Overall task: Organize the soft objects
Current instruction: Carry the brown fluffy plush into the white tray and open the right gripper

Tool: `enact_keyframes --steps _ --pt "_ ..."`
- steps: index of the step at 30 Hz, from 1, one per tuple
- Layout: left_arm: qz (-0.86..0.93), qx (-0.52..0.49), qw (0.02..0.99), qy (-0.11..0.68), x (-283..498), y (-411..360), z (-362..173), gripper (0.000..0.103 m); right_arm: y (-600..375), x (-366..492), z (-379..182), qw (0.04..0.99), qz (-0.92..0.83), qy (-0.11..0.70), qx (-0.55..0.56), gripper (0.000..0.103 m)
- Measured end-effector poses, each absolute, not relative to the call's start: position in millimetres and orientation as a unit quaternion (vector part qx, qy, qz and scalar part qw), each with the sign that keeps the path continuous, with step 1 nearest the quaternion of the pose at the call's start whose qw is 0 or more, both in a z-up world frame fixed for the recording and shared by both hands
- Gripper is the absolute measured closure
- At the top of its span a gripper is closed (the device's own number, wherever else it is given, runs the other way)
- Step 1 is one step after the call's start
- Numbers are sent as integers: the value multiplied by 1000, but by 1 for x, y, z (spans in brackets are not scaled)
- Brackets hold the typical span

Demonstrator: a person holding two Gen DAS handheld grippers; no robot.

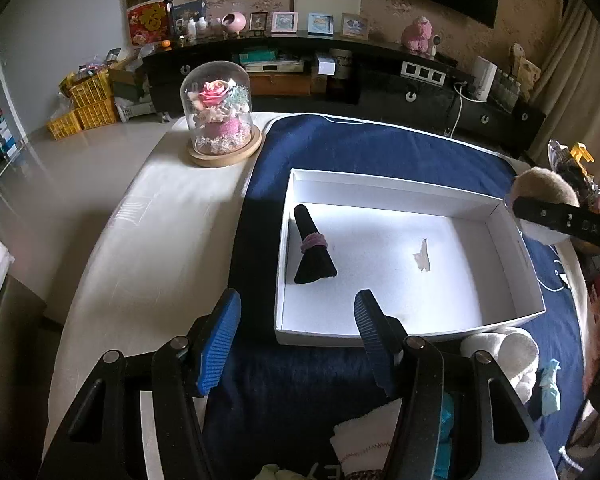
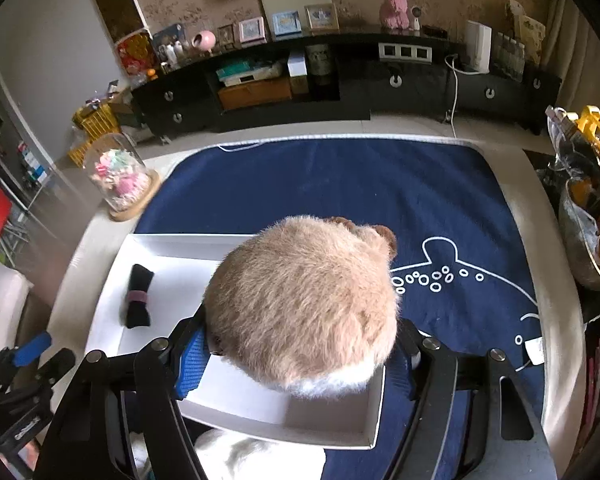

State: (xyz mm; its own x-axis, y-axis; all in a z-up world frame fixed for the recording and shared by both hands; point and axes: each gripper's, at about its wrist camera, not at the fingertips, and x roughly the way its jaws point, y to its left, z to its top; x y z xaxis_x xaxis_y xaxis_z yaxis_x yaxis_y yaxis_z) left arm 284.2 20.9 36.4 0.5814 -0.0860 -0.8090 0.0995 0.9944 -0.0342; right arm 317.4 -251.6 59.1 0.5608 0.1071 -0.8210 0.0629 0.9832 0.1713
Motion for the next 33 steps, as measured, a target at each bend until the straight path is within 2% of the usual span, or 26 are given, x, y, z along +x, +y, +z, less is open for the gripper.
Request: enact_keyframes --steps 9,20,28,33 --pt "-57 -2 887 458 286 23 37 44 -265 327 41 860 17 488 147 0" --pt "-55 -9 886 460 287 28 36 44 -264 314 66 870 50 461 170 0" --pt "-51 -14 886 461 289 34 38 44 -256 287 94 895 9 434 98 0" --pt "-55 -20 886 461 289 38 40 44 -241 252 119 927 -87 365 -3 0"
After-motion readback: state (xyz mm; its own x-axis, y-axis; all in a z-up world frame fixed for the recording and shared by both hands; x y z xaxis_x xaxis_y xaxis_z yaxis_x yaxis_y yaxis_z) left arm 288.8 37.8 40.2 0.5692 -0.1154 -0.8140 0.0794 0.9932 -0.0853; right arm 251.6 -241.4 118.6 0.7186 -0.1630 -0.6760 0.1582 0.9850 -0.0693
